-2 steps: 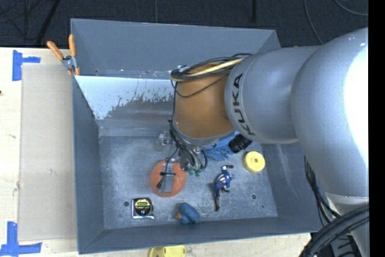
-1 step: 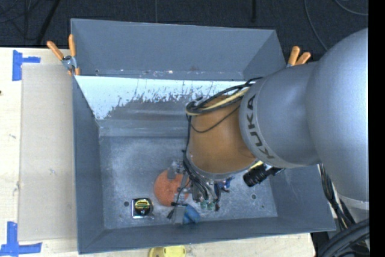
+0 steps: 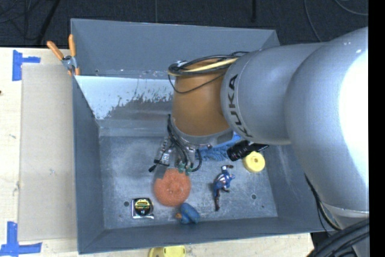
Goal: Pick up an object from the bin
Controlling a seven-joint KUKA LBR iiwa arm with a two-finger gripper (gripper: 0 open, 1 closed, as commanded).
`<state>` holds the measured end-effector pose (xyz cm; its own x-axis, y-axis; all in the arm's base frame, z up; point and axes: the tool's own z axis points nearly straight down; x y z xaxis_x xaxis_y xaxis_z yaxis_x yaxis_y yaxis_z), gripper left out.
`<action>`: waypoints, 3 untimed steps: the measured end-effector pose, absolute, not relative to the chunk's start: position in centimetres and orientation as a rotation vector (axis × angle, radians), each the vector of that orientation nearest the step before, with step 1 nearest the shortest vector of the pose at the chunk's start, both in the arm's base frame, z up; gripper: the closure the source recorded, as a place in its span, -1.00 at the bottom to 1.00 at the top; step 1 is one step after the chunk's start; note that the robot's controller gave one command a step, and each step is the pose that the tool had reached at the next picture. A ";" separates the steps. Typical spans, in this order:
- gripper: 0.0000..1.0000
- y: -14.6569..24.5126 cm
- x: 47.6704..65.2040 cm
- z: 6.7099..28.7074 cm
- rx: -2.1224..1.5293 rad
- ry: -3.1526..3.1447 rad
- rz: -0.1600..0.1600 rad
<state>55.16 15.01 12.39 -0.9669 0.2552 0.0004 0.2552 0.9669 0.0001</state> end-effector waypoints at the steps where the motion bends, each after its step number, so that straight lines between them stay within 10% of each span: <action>1: -1.00 15.0 55.2 12.4 -0.407 -3.114 0.000; 3: -1.00 14.0 54.0 11.0 -0.252 -3.136 -0.004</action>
Offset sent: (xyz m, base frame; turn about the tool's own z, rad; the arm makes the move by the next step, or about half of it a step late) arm 0.0000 0.0000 0.0000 0.0000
